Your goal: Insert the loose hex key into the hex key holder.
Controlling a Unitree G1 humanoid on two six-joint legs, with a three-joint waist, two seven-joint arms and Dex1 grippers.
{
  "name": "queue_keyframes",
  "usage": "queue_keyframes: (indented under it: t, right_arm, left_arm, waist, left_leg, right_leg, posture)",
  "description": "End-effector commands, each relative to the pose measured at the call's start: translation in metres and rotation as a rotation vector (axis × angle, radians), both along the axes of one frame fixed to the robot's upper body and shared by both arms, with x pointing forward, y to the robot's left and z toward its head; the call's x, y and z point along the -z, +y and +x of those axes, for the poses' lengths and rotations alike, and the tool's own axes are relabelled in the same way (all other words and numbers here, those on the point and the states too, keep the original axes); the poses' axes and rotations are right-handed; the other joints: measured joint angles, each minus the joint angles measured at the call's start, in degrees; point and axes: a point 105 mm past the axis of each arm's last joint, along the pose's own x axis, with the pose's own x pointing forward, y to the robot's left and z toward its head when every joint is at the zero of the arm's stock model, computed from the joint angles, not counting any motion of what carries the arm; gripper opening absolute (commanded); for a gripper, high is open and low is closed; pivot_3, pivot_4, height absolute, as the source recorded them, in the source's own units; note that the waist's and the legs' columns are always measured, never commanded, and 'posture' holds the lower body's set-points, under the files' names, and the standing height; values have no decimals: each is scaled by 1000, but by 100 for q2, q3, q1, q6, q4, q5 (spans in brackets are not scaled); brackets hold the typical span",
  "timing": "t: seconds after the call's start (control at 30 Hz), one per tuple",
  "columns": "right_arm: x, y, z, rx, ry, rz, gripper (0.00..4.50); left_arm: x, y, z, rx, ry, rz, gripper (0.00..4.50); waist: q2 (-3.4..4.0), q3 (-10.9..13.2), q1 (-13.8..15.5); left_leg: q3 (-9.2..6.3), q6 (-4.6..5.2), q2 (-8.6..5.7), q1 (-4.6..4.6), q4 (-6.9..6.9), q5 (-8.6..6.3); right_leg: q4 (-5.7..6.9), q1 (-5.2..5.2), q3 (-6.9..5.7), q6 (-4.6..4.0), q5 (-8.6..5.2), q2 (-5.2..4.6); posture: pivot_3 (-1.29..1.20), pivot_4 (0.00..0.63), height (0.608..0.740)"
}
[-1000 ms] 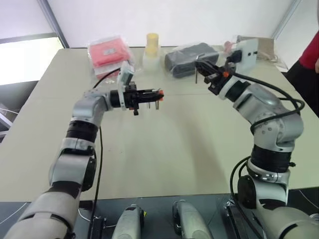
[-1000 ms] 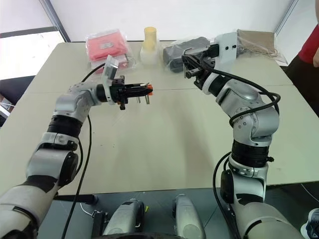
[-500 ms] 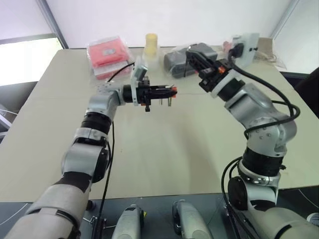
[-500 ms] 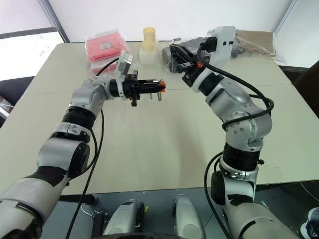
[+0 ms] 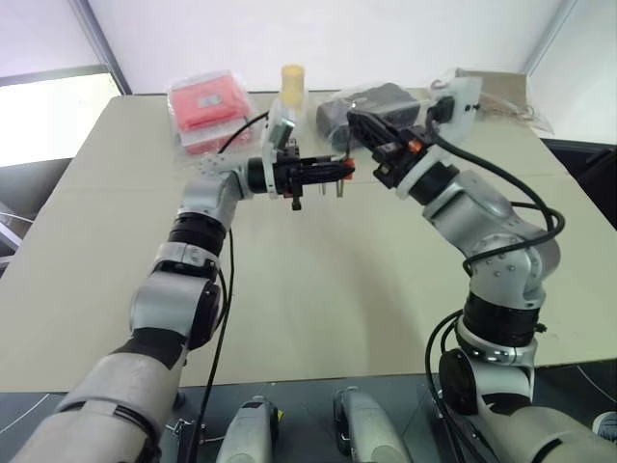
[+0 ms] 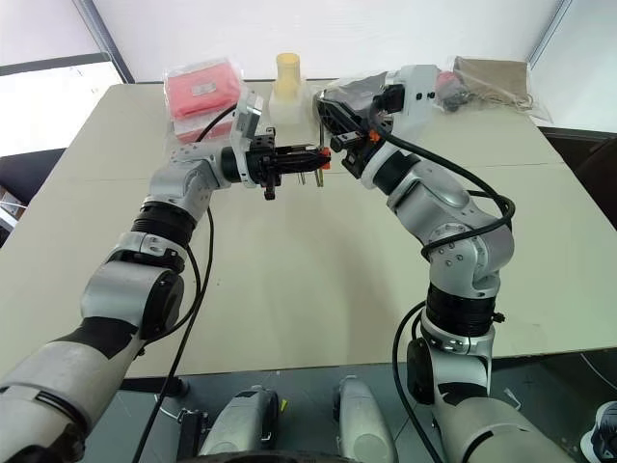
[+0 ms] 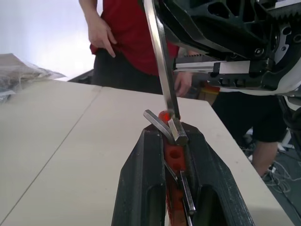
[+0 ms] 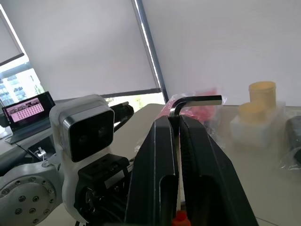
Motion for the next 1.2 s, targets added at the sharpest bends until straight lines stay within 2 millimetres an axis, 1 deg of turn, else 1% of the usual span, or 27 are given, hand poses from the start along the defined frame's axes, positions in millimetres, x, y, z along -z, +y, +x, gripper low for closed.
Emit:
queue_keyframes:
  t: [0.03, 0.37, 0.97, 1.0, 1.07, 1.17, 1.2]
  right_arm:
    - [-13, -1, -9, 1, -69, 17, 77]
    - [-11, -7, -5, 25, -63, 16, 77]
    - [0, -5, -4, 18, -31, 0, 77]
    - [0, -5, -4, 21, -29, 1, 372]
    - [0, -6, -3, 25, -26, 5, 1115]
    - [0, -9, -2, 37, -23, 8, 2665]
    - [0, -9, -1, 38, -23, 8, 3103]
  left_arm:
    - [-20, -1, -2, 9, -62, -25, 0]
    - [-21, -1, -4, 25, -60, -25, 0]
    - [-25, -2, -4, 19, -63, -45, 0]
    - [-25, -2, -4, 20, -63, -44, 0]
    - [-24, -2, -4, 20, -64, -42, 0]
    - [-24, -2, -4, 19, -63, -41, 0]
    - [-24, -2, -4, 19, -63, -40, 0]
  waist:
    - [0, 0, 3]
    - [0, 0, 2]
    - [0, 0, 4]
    - [0, 0, 4]
    - [0, 0, 4]
    - [0, 0, 4]
    - [0, 0, 4]
  left_leg:
    - [0, 0, 0, 0, 0, 0]
    - [0, 0, 0, 0, 0, 0]
    - [0, 0, 0, 0, 0, 0]
    - [0, 0, 0, 0, 0, 0]
    - [0, 0, 0, 0, 0, 0]
    - [1, 0, 0, 0, 0, 0]
    - [0, 0, 0, 0, 0, 0]
  right_leg:
    - [0, 0, 0, 0, 0, 0]
    - [0, 0, 0, 0, 0, 0]
    - [0, 0, 0, 0, 0, 0]
    - [0, 0, 0, 0, 0, 0]
    - [0, 0, 0, 0, 0, 0]
    - [0, 0, 0, 0, 0, 0]
    - [0, 0, 0, 0, 0, 0]
  posture:
    - [0, 150, 740]
    - [0, 150, 740]
    - [0, 150, 740]
    - [0, 150, 740]
    - [0, 150, 740]
    - [0, 150, 740]
    - [0, 150, 740]
